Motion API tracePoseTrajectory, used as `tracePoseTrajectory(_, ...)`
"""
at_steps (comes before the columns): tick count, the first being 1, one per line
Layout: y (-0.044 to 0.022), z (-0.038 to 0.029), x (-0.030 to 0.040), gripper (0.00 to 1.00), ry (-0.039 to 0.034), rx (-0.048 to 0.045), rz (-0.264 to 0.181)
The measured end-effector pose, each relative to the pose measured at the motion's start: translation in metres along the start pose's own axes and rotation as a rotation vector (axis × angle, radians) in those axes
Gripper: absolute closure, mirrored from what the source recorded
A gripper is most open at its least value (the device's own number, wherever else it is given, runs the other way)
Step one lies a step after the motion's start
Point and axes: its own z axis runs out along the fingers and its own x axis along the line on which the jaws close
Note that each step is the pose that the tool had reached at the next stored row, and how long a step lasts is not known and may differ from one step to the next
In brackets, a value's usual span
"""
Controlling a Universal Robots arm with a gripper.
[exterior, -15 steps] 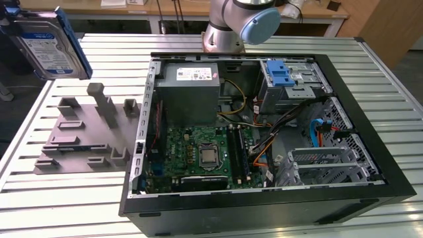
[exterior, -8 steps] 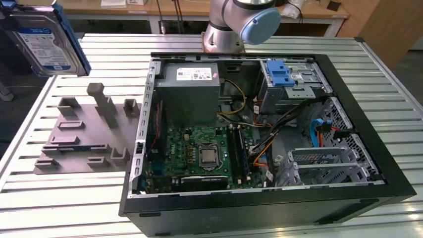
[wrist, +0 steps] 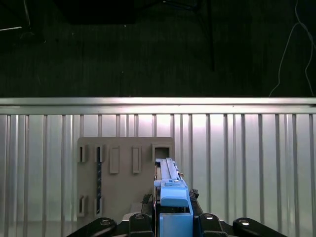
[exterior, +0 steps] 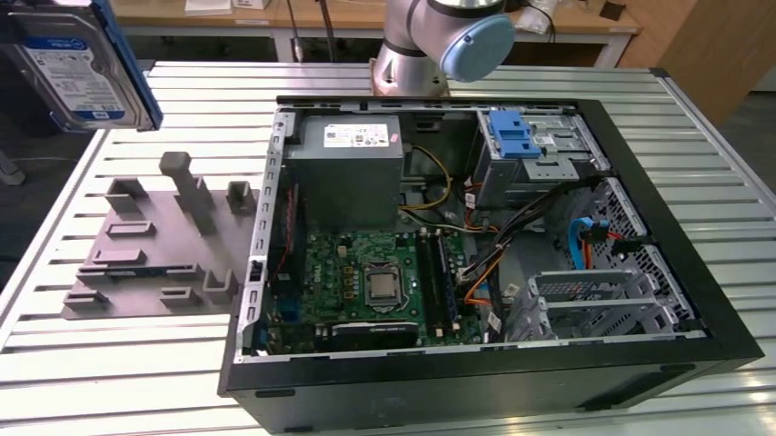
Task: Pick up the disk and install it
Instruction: 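Pick up the disk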
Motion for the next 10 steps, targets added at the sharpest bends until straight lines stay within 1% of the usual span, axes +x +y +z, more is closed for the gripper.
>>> tracePoseTrajectory(10,0.0004,-0.0151,-0.0005,0.64,0.0000,0.0000,0.000)
